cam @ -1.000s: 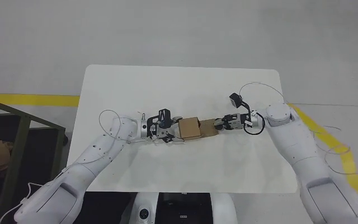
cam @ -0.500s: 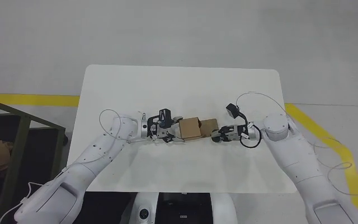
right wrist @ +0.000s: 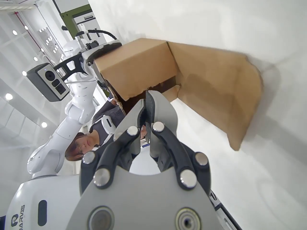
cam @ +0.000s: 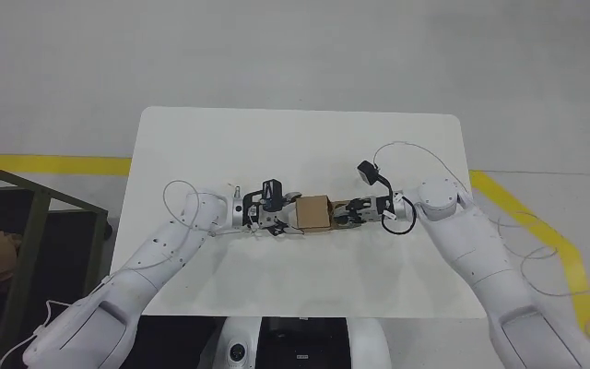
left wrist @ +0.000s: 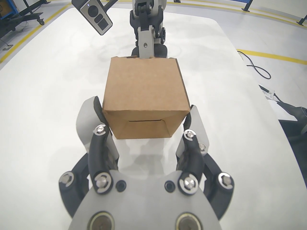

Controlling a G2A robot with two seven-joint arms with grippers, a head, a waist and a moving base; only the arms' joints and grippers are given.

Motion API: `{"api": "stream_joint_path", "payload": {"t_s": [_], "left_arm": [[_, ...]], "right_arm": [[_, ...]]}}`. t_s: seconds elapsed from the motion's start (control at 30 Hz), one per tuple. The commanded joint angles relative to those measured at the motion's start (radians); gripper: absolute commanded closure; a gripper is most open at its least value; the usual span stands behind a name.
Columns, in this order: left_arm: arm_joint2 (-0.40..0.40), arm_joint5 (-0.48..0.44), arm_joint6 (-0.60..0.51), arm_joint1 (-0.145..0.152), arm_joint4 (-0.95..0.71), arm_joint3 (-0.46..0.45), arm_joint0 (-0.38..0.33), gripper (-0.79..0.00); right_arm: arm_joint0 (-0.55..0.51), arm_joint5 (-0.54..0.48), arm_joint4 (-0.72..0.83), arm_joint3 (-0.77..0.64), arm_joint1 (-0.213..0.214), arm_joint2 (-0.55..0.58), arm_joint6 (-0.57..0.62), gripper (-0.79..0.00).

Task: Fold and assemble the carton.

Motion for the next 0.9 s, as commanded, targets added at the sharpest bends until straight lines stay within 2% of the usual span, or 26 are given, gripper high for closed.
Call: {"api": "stream_joint_path", "payload": {"t_s": [0.0, 0.47, 0.87], "left_arm": [[0.000, -0.002, 0.001, 0.000, -0.002, 0.000, 0.000, -0.616], [0.006, -0.009, -0.004, -0.004, -0.009, -0.001, -0.006, -0.619], [0.010, -0.007, -0.003, -0.005, -0.011, 0.004, -0.004, -0.613]], "right_arm": [[0.015, -0.011, 0.011, 0.024, -0.010, -0.017, 0.006, 0.000], [0.087, -0.089, 0.076, 0.166, -0.081, -0.109, 0.036, 0.000], [0.115, -0.149, 0.117, 0.267, -0.117, -0.131, 0.057, 0.000]]}}
